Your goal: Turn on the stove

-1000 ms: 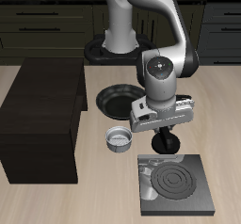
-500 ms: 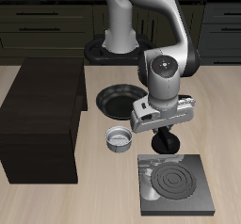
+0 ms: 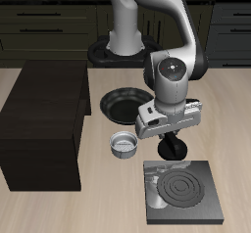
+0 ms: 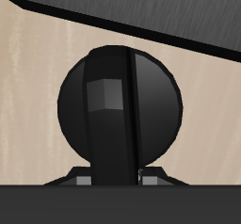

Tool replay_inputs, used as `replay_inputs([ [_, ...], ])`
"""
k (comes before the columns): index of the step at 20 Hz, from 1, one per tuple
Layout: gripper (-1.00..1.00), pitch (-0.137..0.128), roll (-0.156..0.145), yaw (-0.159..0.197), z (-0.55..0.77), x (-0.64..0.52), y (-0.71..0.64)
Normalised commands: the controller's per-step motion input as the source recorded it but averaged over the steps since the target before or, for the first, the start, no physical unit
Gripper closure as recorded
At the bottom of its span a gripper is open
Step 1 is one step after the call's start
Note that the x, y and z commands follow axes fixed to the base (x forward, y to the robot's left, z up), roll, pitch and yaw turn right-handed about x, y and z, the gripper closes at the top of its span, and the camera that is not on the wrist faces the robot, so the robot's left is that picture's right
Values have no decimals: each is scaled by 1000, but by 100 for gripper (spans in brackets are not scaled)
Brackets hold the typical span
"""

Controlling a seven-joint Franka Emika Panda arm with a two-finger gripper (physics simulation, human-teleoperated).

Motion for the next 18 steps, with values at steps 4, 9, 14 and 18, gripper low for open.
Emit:
replay_inputs([
  [4, 100, -21, -16, 44, 170, 136, -175],
  [9, 100, -18, -35, 8, 135, 103, -225],
  [14, 100, -13, -24, 17, 93, 25, -160],
  [18, 100, -17, -22, 35, 86, 27, -191],
])
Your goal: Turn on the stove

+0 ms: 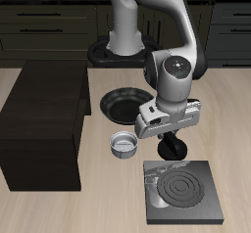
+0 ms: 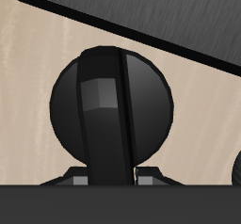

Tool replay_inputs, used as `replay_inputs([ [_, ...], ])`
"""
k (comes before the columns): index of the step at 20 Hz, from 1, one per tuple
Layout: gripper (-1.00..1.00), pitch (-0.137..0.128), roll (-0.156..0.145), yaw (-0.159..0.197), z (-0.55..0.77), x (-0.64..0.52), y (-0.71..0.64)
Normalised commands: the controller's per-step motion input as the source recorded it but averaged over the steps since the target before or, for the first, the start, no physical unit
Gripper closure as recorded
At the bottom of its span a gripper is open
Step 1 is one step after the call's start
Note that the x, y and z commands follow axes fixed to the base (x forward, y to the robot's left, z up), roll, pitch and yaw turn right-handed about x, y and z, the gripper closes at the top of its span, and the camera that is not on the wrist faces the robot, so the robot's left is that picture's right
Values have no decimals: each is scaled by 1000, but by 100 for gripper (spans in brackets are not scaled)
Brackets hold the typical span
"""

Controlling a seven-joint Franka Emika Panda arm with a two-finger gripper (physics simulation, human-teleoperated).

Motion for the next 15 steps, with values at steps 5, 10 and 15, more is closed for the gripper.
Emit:
replay_inputs([
  [5, 100, -19, -28, 17, 176, 59, -233],
  [10, 100, -30, -30, 16, 120, 19, -166],
  [15, 100, -9, -24, -2, 86, 10, -147],
])
